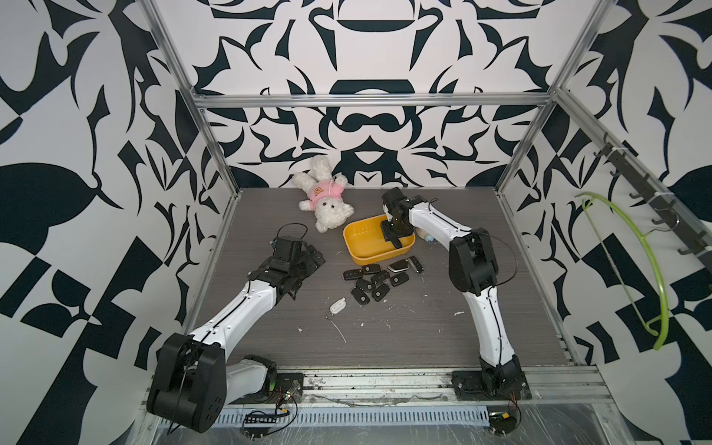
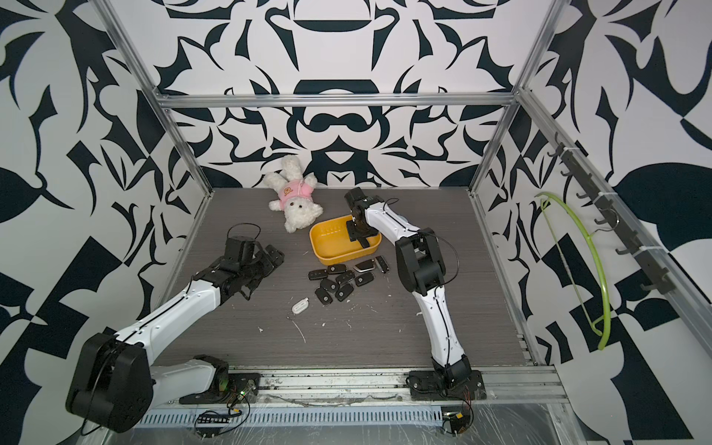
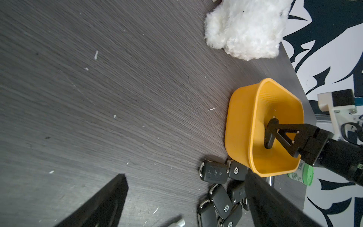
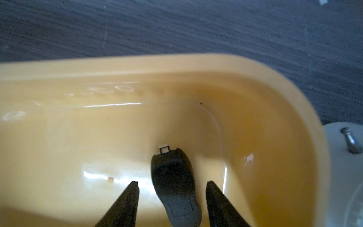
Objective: Place the car key into the storage box
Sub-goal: Place the car key in the storage box, then pick up the car key from the center of the board.
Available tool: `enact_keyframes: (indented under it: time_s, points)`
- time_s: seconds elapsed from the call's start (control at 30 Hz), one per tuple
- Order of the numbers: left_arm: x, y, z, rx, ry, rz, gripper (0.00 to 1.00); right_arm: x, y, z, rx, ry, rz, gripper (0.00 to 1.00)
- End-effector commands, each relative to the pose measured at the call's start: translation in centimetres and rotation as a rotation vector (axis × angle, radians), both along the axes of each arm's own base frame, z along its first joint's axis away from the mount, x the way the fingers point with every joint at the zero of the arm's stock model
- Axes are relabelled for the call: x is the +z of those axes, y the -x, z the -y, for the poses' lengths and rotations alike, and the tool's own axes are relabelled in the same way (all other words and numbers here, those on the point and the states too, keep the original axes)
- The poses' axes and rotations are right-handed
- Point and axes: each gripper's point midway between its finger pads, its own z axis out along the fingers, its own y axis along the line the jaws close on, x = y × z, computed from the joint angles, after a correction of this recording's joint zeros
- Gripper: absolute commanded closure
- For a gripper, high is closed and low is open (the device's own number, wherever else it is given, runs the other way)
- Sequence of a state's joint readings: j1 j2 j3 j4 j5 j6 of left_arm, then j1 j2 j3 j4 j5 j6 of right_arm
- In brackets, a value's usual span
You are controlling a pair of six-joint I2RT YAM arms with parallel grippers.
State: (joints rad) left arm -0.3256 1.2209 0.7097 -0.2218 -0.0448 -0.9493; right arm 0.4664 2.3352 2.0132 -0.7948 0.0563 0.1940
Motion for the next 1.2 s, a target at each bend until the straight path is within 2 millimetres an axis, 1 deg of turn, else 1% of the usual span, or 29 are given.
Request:
enact_keyframes:
  time_s: [0.0,0.13,0.23,0.3,0.37,0.4,0.47,0.6,0.73,0.8,0.93,1.07,1.17]
  points:
    - [-0.6,0.7,-0.5,-0.003,-0.018,-0.020,0.01,5.6,-0.9,-0.8,-0.004,-0.064,0.102,0.42]
    - [-0.3,0.4,0.2,-0.031,0.000,-0.011,0.01,8.9,-0.2,-0.4,-0.002,-0.093,0.157,0.42]
    - [-0.2,0.1,0.9,-0.060,0.016,-0.012,0.01,10.9,1.0,0.3,-0.006,-0.111,0.202,0.42]
    - [-0.1,-0.1,1.4,-0.078,0.034,-0.014,0.01,11.6,2.3,1.1,-0.014,-0.113,0.216,0.42]
    - [0.0,-0.3,1.8,-0.094,0.051,-0.016,0.01,11.9,3.7,1.7,-0.017,-0.118,0.213,0.43]
    - [0.2,-0.3,2.1,-0.102,0.060,-0.013,0.00,11.7,4.7,2.0,-0.011,-0.122,0.203,0.43]
    - [-0.8,-0.4,2.4,-0.112,0.063,-0.044,0.01,11.4,6.4,2.8,-0.010,-0.116,0.185,0.44]
    - [-1.2,-0.4,2.8,-0.126,0.077,-0.054,0.01,10.5,10.0,4.9,-0.028,-0.095,0.161,0.44]
    - [-1.4,-0.6,3.3,-0.141,0.096,-0.061,0.01,9.8,12.8,6.5,-0.031,-0.097,0.140,0.44]
    - [-1.5,-0.7,3.6,-0.144,0.106,-0.065,0.01,8.8,14.1,7.1,-0.035,-0.102,0.110,0.44]
    - [-1.5,-0.9,3.9,-0.145,0.124,-0.066,0.01,6.4,15.4,8.1,-0.053,-0.098,0.046,0.44]
    - [-1.4,-0.9,4.2,-0.149,0.135,-0.073,0.01,4.3,15.5,8.9,-0.086,-0.100,0.013,0.44]
    - [-1.2,-0.8,4.1,-0.149,0.133,-0.071,0.01,2.8,15.4,9.0,-0.093,-0.098,-0.013,0.47]
